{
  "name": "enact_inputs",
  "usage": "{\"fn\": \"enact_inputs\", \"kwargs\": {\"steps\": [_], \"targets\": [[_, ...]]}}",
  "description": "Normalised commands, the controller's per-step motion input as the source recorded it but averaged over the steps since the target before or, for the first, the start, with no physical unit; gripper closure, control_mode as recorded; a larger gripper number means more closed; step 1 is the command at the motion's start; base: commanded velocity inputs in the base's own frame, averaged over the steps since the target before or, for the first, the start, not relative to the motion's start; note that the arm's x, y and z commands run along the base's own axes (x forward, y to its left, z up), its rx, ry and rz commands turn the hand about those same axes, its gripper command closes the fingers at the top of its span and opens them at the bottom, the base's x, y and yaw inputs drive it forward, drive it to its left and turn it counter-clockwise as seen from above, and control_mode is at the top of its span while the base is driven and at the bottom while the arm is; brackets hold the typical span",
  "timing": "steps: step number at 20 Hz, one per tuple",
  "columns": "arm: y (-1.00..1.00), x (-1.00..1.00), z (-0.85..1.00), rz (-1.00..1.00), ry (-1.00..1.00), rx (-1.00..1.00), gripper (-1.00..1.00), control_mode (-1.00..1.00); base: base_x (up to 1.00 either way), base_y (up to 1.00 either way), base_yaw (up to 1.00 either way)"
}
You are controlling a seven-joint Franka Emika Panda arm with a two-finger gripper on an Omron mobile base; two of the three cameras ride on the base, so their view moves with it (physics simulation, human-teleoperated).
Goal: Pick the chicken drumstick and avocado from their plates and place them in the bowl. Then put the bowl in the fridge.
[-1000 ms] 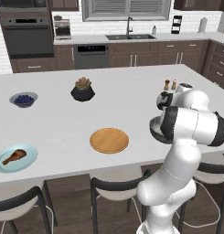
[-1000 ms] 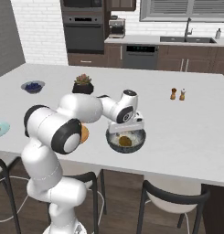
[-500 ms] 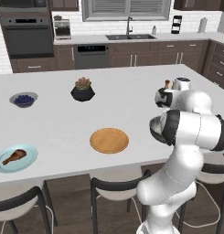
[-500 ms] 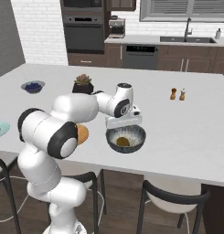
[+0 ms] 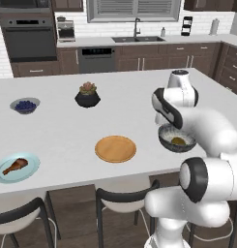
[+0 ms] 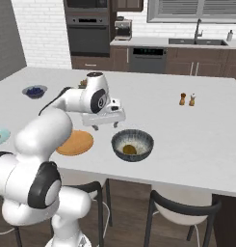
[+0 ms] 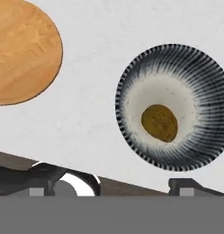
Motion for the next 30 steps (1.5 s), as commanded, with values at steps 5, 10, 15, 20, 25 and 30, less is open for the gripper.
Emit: {"fn": "enact_inputs", "kwargs": {"steps": [5, 10, 15, 20, 25, 30], "targets": [[0.75, -0.92, 0.52, -0.14, -0.01, 0.0, -1.0, -1.0, 0.0, 0.0, 0.0], [0.17, -1.0, 0.08, -0.01, -0.21, 0.03, -1.0, -1.0, 0.0, 0.0, 0.0], [0.0, -0.46, 0.02, 0.0, -0.15, 0.05, -1.0, -1.0, 0.0, 0.0, 0.0], [0.0, 0.0, 0.0, 0.0, 0.0, 0.0, -1.0, -1.0, 0.0, 0.0, 0.0], [0.23, 0.0, 0.0, 0.0, 0.0, 0.0, -1.0, 1.0, 0.0, 0.4, 0.0], [0.0, 0.0, 0.0, 0.0, 0.0, 0.0, -1.0, 1.0, 0.0, 1.0, 0.0]]}}
